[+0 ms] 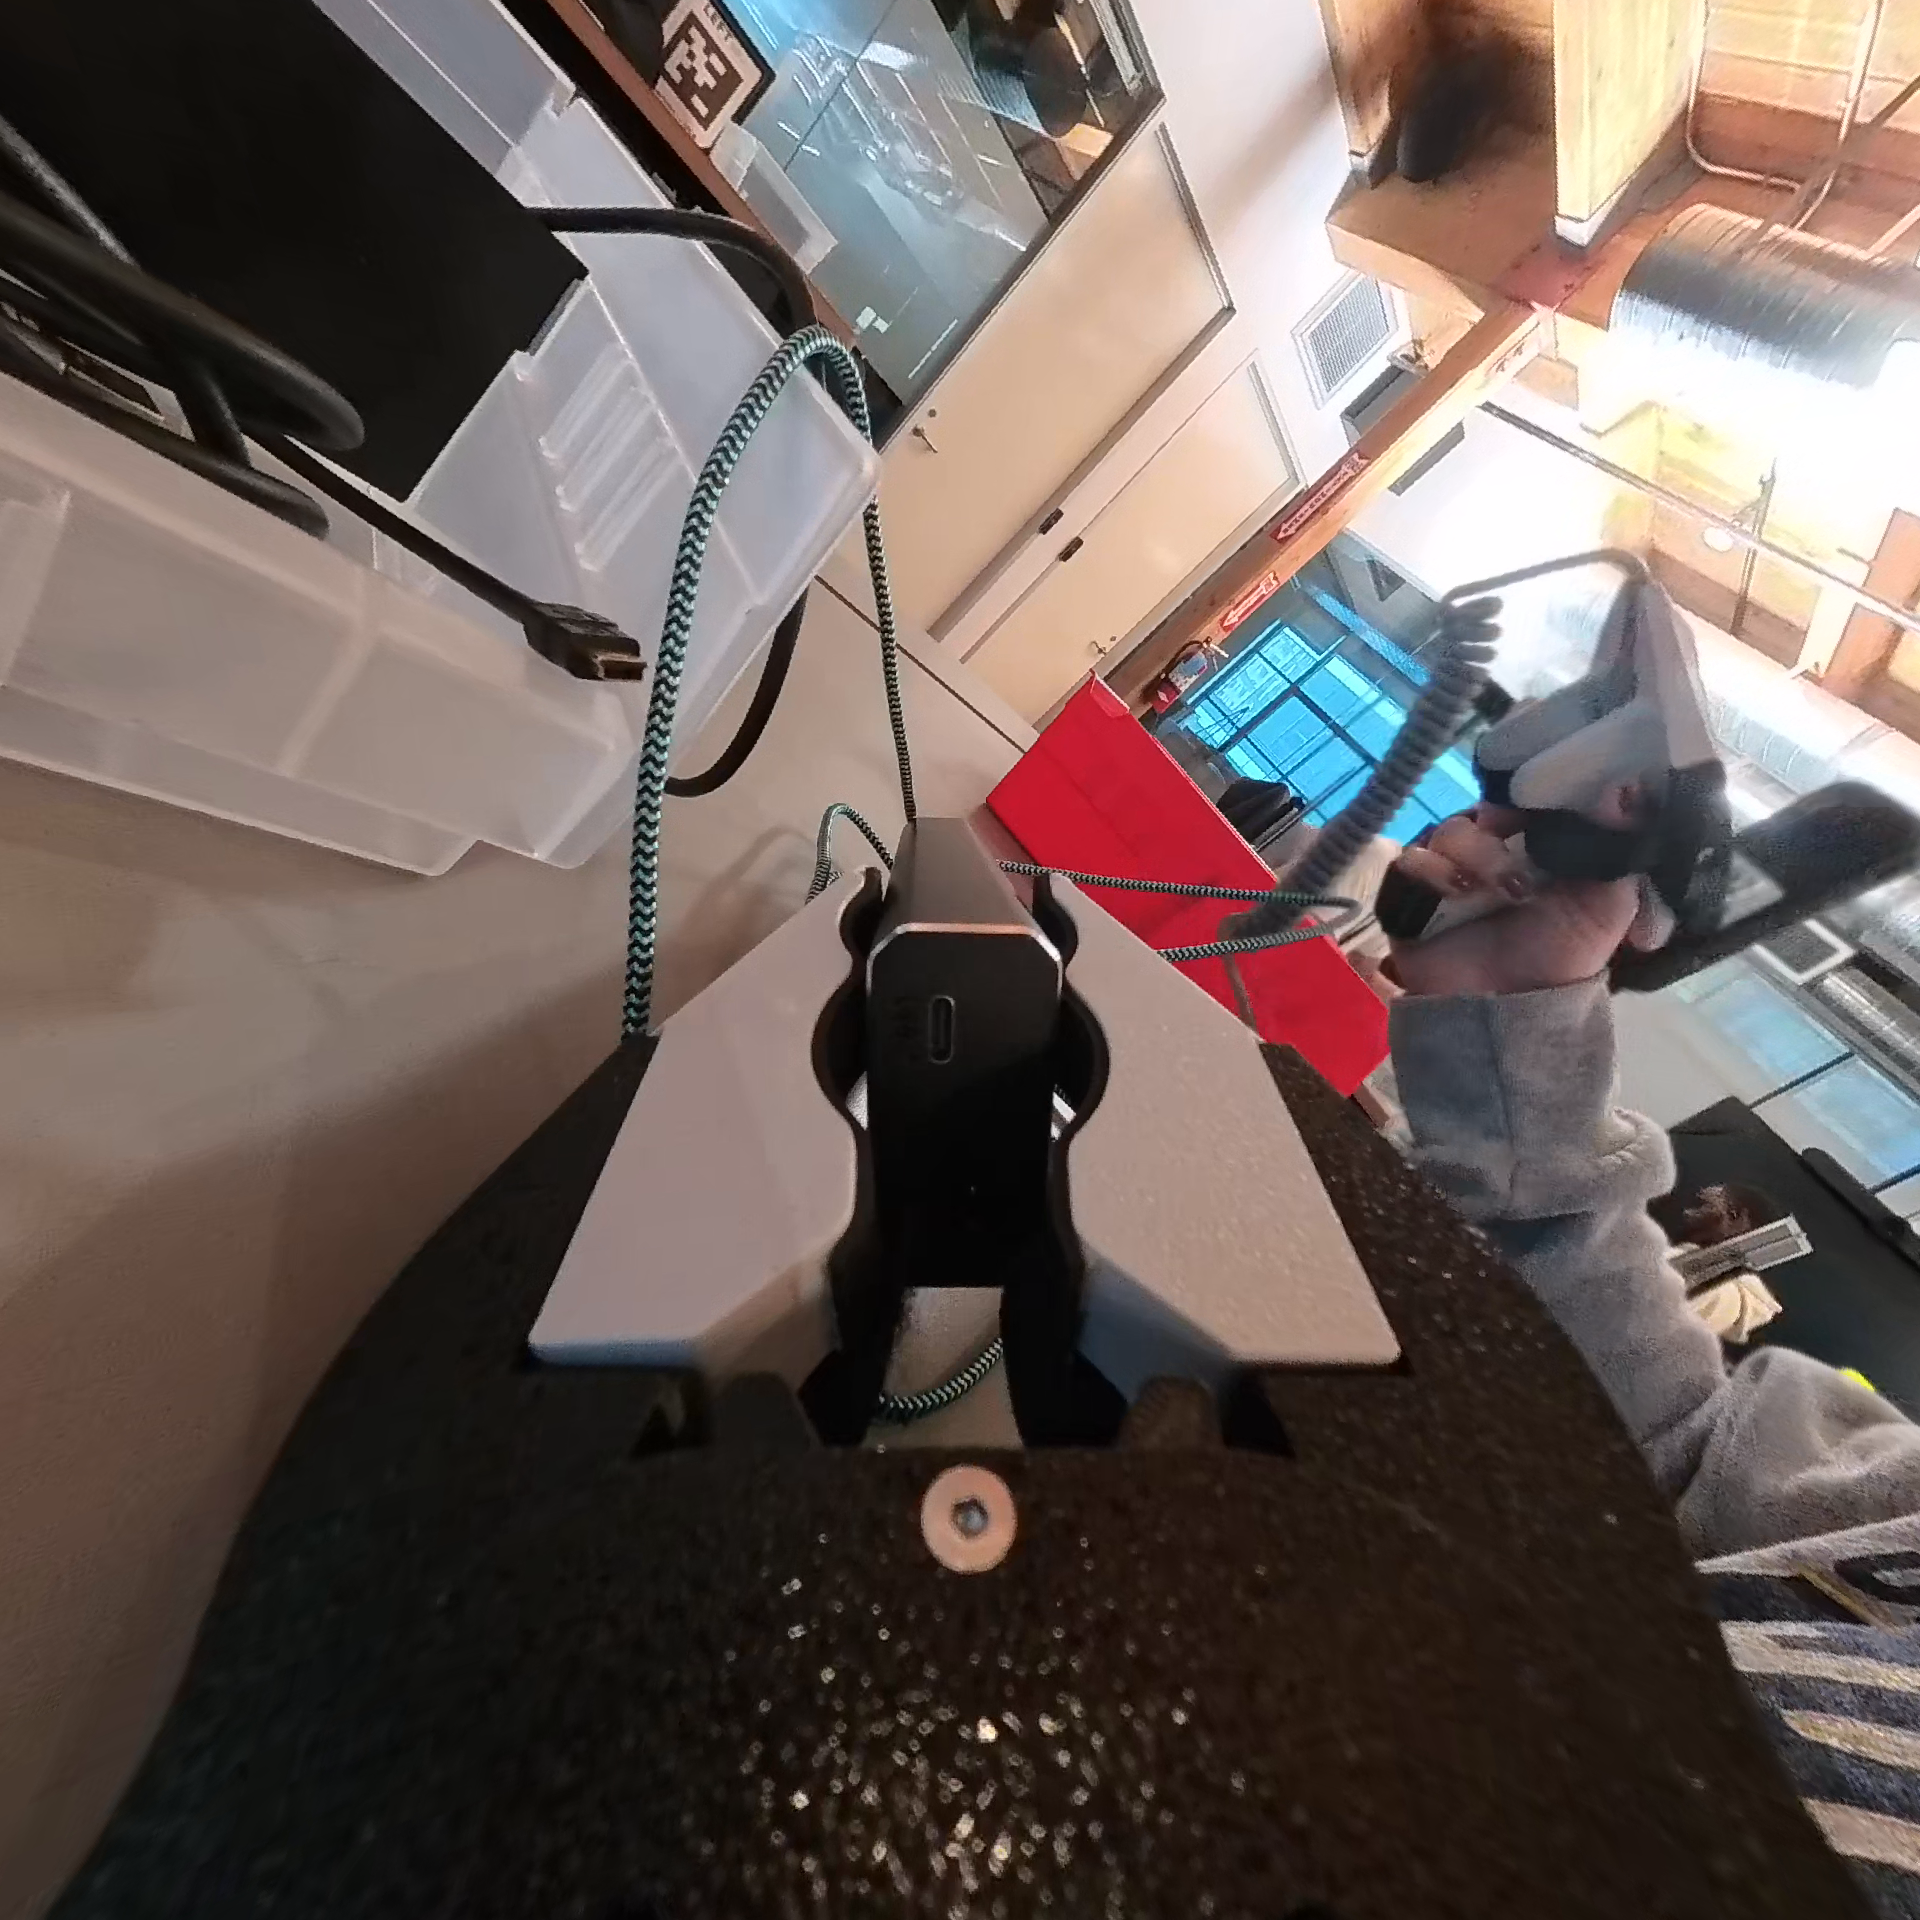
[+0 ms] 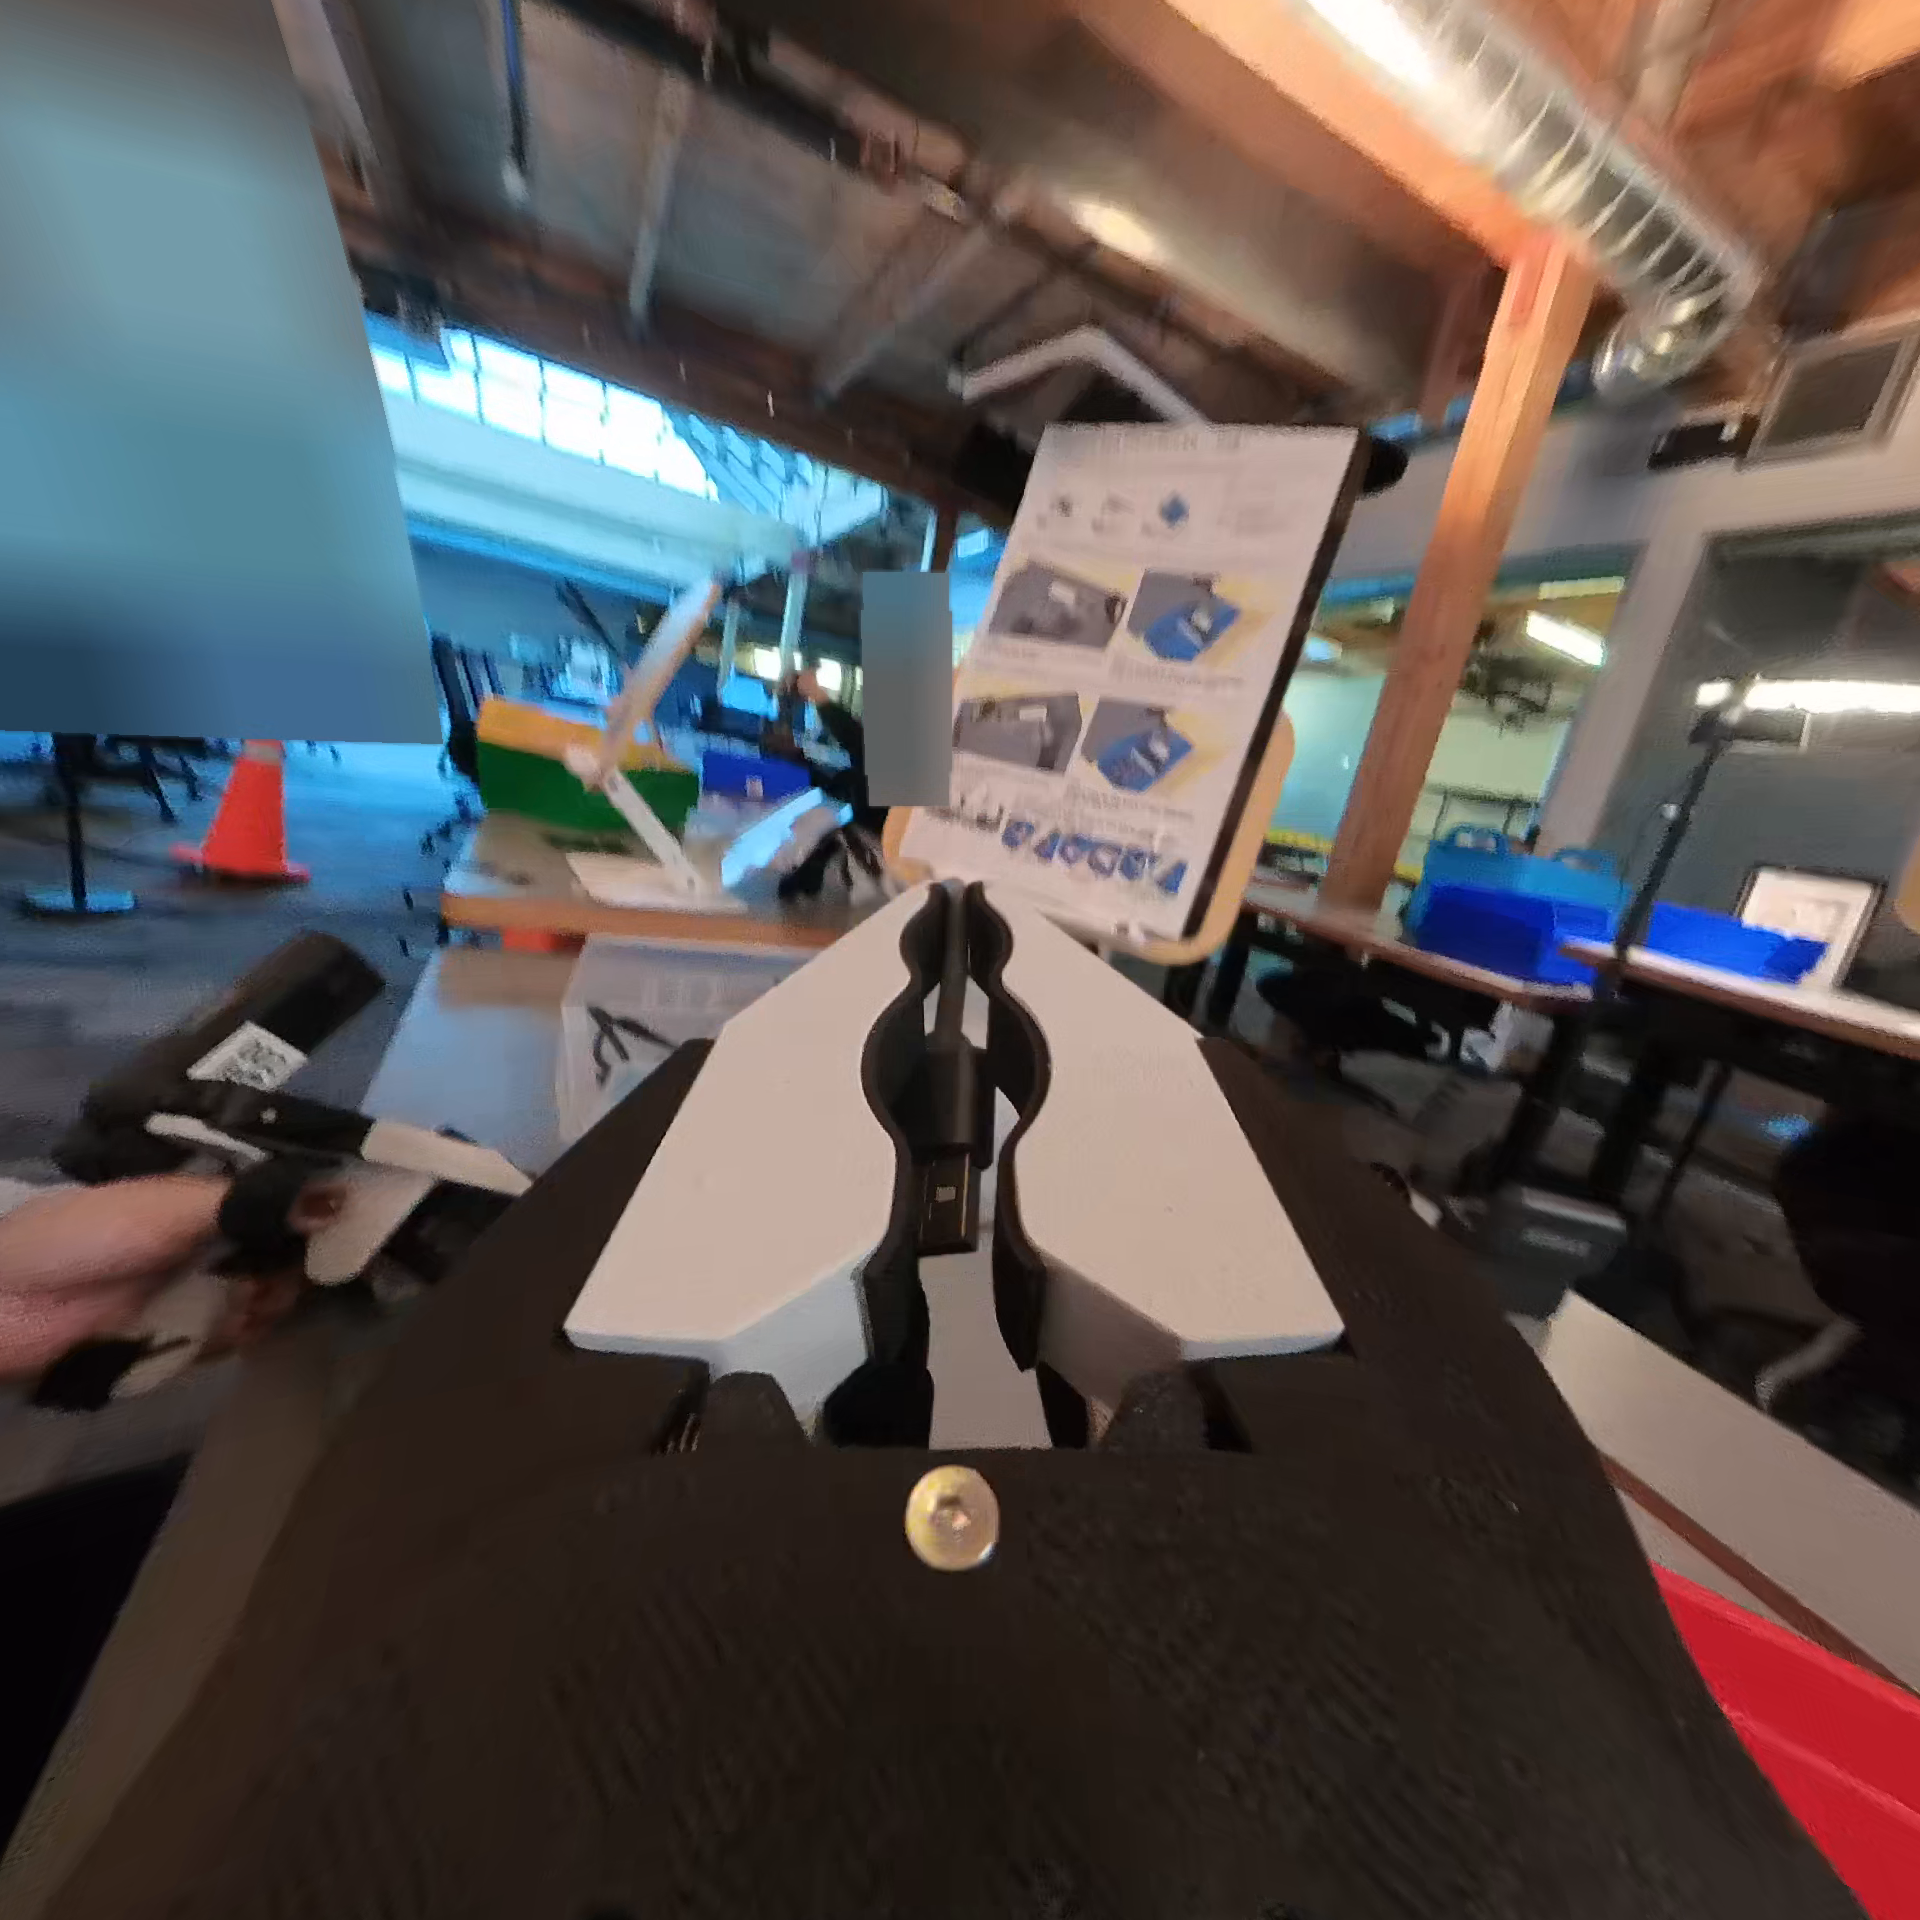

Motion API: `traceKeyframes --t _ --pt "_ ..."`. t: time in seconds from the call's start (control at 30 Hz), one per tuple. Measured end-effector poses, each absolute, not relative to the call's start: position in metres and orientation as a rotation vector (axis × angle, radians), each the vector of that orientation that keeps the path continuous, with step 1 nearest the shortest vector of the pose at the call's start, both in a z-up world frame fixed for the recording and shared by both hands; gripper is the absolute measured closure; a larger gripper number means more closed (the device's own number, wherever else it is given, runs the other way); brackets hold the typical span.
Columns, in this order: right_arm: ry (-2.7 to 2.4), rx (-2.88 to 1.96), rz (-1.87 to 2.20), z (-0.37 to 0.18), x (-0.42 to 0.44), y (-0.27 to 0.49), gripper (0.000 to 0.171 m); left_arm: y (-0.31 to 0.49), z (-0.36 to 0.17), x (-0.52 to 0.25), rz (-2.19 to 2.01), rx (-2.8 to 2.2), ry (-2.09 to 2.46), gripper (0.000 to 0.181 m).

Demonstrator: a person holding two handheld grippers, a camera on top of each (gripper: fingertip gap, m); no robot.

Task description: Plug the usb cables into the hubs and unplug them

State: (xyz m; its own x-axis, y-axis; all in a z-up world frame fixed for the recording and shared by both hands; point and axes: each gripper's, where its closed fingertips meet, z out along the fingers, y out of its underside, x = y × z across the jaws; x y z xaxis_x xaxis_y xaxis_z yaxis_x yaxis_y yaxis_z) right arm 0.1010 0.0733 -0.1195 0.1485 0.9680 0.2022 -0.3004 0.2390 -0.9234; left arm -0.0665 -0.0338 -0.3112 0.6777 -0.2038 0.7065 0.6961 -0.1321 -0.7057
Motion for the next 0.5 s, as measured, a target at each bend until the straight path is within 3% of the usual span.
traceKeyframes --t 0.13,0.4,0.5 --pt "-1.139 -0.964 0.902 -0.116 0.075 0.086 0.169 -0.034 -0.311 -0.066 -0.817 -1.517 -0.424 0.154" --pt "-1.174 -0.855 0.543 -0.026 0.05 0.108 0.169 -0.034 -0.312 -0.066 -0.819 -1.516 -0.423 0.154" --pt "-1.149 -0.913 0.53 -0.023 0.049 0.112 0.169 -0.034 -0.312 -0.066 -0.819 -1.515 -0.423 0.154"
